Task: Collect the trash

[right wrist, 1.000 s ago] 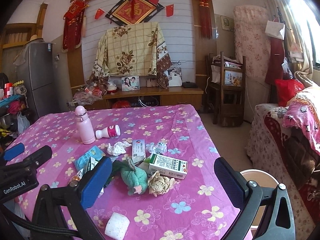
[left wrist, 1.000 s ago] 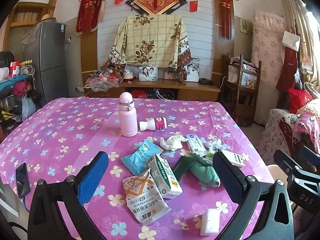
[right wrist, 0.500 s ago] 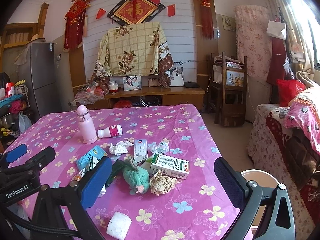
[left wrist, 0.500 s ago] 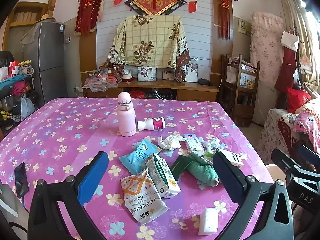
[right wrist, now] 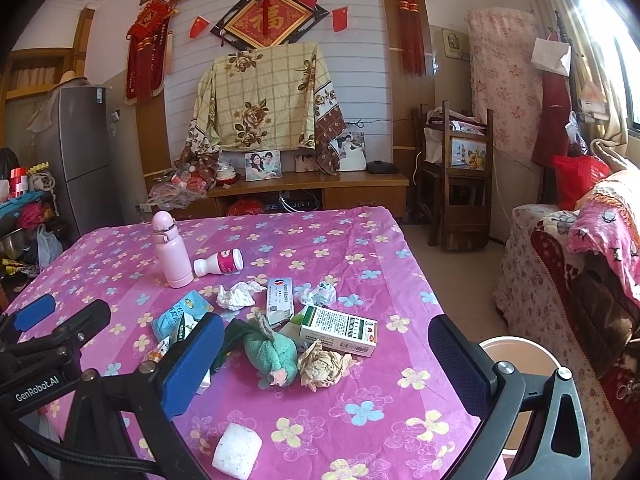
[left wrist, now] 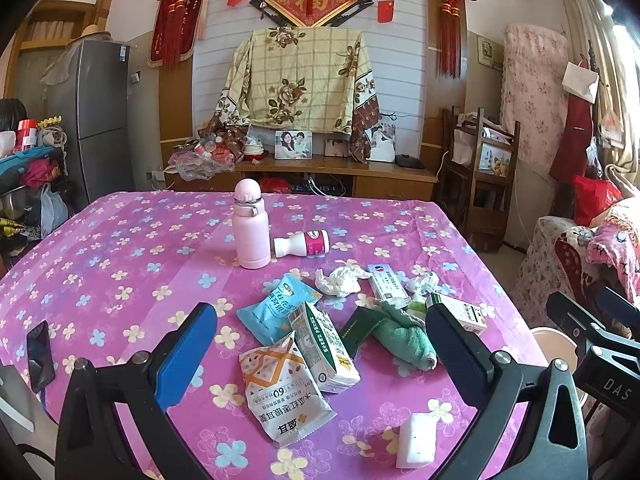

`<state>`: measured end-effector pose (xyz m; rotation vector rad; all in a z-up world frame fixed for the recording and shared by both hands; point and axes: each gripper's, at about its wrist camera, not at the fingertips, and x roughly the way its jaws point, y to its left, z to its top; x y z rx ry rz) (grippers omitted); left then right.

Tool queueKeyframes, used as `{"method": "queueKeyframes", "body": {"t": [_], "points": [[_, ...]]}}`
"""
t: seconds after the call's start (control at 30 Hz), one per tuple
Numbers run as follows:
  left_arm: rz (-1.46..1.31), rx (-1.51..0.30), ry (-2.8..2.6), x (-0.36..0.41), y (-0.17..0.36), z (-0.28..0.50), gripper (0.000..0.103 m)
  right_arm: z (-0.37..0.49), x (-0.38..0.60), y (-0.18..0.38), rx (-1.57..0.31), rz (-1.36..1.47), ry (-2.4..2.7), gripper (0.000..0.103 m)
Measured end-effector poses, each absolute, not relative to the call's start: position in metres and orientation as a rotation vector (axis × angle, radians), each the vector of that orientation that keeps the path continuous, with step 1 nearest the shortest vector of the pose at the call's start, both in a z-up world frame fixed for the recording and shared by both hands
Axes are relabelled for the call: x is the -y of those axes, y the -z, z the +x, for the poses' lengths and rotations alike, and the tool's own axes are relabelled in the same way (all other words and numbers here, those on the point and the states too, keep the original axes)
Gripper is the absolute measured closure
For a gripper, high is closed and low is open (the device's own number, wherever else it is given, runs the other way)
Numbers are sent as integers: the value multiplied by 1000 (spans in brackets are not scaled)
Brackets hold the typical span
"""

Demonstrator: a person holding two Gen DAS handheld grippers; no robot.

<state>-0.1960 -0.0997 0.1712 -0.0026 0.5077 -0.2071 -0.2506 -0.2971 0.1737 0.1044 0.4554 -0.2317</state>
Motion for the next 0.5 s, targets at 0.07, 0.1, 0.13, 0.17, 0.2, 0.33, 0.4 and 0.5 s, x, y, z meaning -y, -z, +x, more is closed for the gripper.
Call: {"method": "queueKeyframes", "body": {"t": [0.07, 0.1, 0.13, 0.17, 0.2, 0.33, 0.4, 0.5], "points": [[-3, -510, 208, 99, -170, -196, 0, -251, 298, -173, -457, 105, 234, 0], [-2, -510, 208, 99, -170, -196, 0, -251, 298, -173, -458, 106, 233, 0], [-2, -509, 207, 99, -170, -196, 0, -250, 299, -173, -459, 107, 234, 0], [-3, -509, 207, 99, -170, -196, 0, -250, 299, -173, -459, 109, 235, 0], [-3, -510, 208, 99, -170, -196, 0, -250, 299, -173, -458, 107, 235, 0], [-4, -512, 208, 99, -169, -196, 0, -250, 299, -172, -462, 102, 236, 0], [-3, -516, 210, 99, -168, -195, 0, -250, 300, -171, -463, 103, 235, 0], [-3, -515, 209, 100, -168, -195, 0, -249, 300, -170, -466, 104, 235, 0]]}}
